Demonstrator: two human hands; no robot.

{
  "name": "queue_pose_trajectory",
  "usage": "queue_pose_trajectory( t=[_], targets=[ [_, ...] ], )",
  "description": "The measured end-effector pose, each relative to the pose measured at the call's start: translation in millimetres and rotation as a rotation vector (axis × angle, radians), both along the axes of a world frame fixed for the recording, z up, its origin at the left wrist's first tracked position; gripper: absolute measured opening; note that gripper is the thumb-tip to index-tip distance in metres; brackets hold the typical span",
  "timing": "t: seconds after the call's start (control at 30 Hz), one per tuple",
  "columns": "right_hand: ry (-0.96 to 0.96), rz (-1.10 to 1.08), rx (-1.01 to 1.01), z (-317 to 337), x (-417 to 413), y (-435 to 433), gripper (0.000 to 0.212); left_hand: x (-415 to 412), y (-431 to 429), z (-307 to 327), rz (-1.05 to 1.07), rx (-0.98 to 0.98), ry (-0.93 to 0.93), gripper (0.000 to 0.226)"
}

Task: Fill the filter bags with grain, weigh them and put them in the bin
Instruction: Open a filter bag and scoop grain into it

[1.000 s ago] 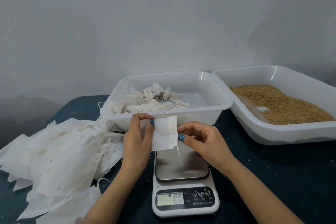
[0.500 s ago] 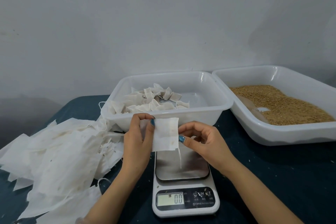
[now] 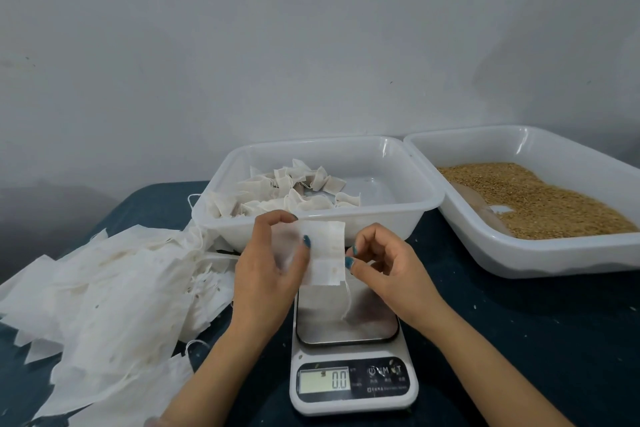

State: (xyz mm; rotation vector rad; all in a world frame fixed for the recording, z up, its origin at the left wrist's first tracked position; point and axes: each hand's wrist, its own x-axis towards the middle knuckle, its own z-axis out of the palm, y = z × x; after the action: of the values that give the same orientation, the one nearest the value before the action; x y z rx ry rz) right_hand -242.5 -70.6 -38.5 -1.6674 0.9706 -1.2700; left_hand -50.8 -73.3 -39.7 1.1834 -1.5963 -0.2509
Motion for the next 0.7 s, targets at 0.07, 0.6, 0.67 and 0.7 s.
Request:
queue_pose_trajectory(
  t=[0.07, 0.6, 0.67, 0.7],
  targets=[
    [-0.017, -0.001, -0.01, 0.2, -0.4, 0.4, 0.021, -0.3, 1.0, 2.1, -0.125, -0.014, 0.024, 0.031],
    [0.041, 0.008, -0.04, 3.4, 0.9, 0.7, 0.019, -2.6, -2.8, 4.6, -0.381, 0.243, 0.425, 0.019],
    [0.058, -0.001, -0.042, 2.2, 0.4, 0.4, 0.017, -2.9, -2.3, 4.0, -0.398, 0.25, 0.42, 0.017],
    [0.07, -0.006, -0.043, 1.3, 0.3, 0.3, 0.017, -2.8, -2.0, 3.7, -0.408, 0.253, 0.421, 0.016]
  ],
)
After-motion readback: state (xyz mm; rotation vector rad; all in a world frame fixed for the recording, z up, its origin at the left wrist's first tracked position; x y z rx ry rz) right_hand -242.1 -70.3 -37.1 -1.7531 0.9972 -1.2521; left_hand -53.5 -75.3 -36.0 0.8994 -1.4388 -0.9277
